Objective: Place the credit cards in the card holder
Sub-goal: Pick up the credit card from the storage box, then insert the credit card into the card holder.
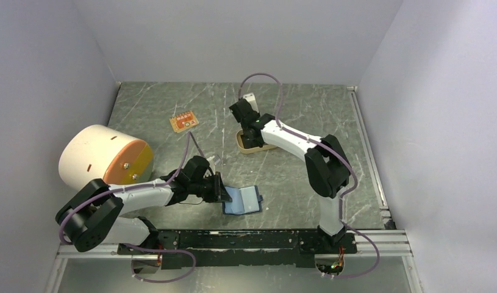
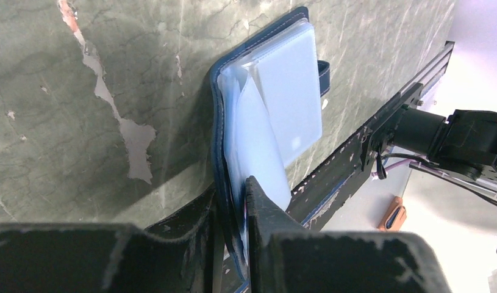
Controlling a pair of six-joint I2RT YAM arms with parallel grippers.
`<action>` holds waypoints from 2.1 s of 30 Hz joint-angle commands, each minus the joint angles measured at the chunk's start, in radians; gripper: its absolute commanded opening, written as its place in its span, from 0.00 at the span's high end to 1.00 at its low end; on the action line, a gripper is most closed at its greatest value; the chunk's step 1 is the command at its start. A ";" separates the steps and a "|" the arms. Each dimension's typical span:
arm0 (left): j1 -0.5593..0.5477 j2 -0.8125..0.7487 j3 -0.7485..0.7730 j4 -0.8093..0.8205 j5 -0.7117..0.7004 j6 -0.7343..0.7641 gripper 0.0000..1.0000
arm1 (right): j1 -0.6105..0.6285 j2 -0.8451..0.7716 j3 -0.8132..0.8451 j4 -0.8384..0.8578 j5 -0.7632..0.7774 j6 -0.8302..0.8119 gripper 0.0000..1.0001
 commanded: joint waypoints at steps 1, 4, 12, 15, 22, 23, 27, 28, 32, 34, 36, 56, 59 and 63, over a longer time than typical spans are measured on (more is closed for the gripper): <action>0.003 0.020 0.020 -0.009 -0.001 0.009 0.79 | -0.010 -0.083 -0.029 0.005 -0.146 0.037 1.00; 0.005 0.024 0.023 0.000 -0.019 0.000 0.80 | -0.010 -0.133 -0.073 0.021 -0.229 0.071 1.00; 0.006 0.080 0.089 -0.073 -0.060 0.009 0.74 | -0.010 -0.385 -0.324 0.104 -0.413 0.205 1.00; 0.006 0.054 0.076 -0.070 -0.053 0.004 0.72 | -0.008 -0.502 -0.463 0.177 -0.510 0.259 1.00; 0.020 -0.007 0.001 0.023 0.018 -0.041 0.70 | 0.033 -0.725 -0.756 0.355 -0.640 0.402 1.00; 0.022 -0.015 -0.005 0.028 0.019 -0.042 0.70 | 0.042 -0.747 -0.787 0.373 -0.644 0.421 1.00; 0.024 -0.055 -0.016 0.003 -0.002 -0.040 0.67 | 0.087 -0.811 -0.888 0.436 -0.629 0.492 1.00; 0.025 -0.063 -0.017 -0.006 -0.007 -0.036 0.67 | 0.093 -0.816 -0.914 0.455 -0.632 0.509 1.00; 0.031 -0.077 -0.024 -0.006 -0.011 -0.029 0.66 | 0.118 -0.815 -0.986 0.546 -0.631 0.568 1.00; 0.034 -0.079 -0.028 -0.002 -0.014 -0.027 0.68 | 0.135 -0.801 -1.008 0.574 -0.617 0.594 1.00; 0.038 -0.072 -0.027 -0.006 -0.017 -0.021 0.74 | 0.156 -0.797 -1.035 0.594 -0.586 0.602 1.00; 0.048 -0.043 -0.027 0.037 0.027 -0.016 0.68 | 0.167 -0.816 -1.224 0.805 -0.577 0.702 1.00; 0.048 -0.042 -0.022 0.024 0.013 -0.009 0.68 | 0.168 -0.806 -1.252 0.881 -0.605 0.725 1.00; 0.054 -0.037 -0.039 0.053 0.036 -0.018 0.68 | 0.168 -0.792 -1.269 0.925 -0.624 0.717 1.00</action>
